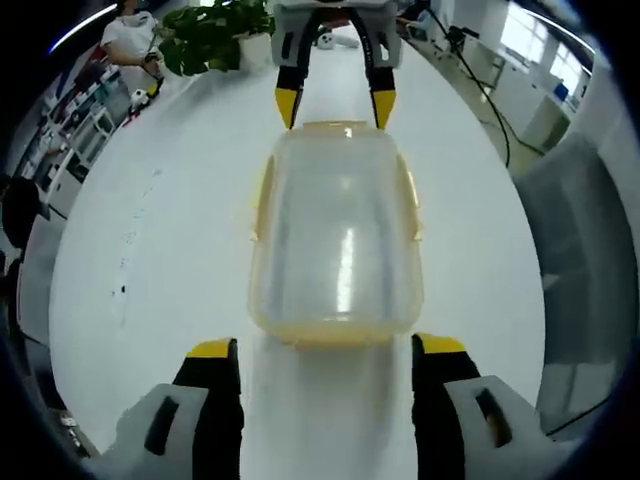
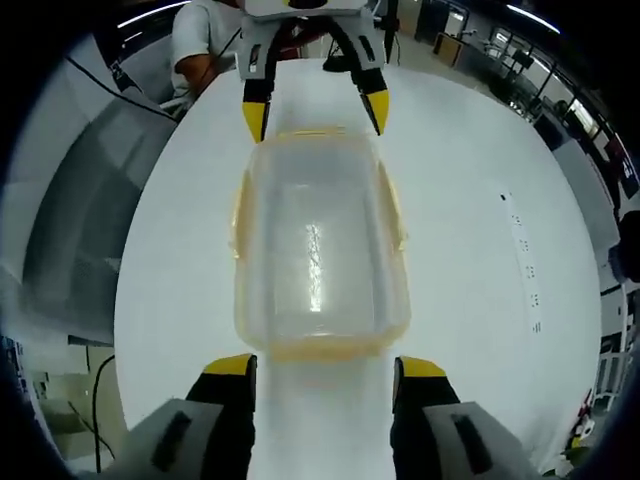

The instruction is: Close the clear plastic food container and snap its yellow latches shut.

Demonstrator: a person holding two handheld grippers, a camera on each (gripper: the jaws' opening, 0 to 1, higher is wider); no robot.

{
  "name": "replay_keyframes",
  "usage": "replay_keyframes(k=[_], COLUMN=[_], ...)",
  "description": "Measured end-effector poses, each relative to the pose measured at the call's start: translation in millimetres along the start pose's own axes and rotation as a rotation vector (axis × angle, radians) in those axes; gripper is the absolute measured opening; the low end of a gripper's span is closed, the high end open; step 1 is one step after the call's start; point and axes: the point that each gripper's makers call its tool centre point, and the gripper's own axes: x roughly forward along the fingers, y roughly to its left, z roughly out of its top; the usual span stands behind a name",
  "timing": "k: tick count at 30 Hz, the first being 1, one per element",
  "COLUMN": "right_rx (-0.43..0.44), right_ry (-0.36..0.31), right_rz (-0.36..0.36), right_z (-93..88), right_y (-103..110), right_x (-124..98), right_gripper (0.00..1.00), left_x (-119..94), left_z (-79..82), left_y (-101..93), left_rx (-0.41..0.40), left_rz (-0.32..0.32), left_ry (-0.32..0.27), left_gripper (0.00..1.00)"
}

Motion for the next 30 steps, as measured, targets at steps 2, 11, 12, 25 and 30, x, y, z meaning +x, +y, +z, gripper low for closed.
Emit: replay_keyframes(k=[2,11,12,25,30], right_rx=[-0.006,-0.013,-0.012,0.03,0.073], right_ry=[0.0,-0.006,-0.007,-0.032,-0.041], right_rz=[-0.001,-0.004,-0.003,-0.001,-0.006], right_z=[0.4,4.8,5.1,14.2,17.4], right_y=[0.9,0.0,0.2,10.3,12.3], right_x=[0.9,0.0,-0.3,-9.4,-11.2], right_gripper=[0.52,0.52,0.53,0.5,0.51], left_x=[0.8,-0.6,-0.6,-9.9,-15.6], left_z=[0.0,0.4,-0.3,3.0,6.4], left_y=[0.0,-0.3,-0.6,-5.0,-2.2], left_rx=[-0.008,-0.003,-0.003,-0.061,-0.101], left_rz=[0.001,0.004,0.002,0.004,0.03], left_ry=[0.0,-0.007,-0.005,-0.052,-0.077], left_gripper=[0.6,0.6,0.6,0.58,0.56])
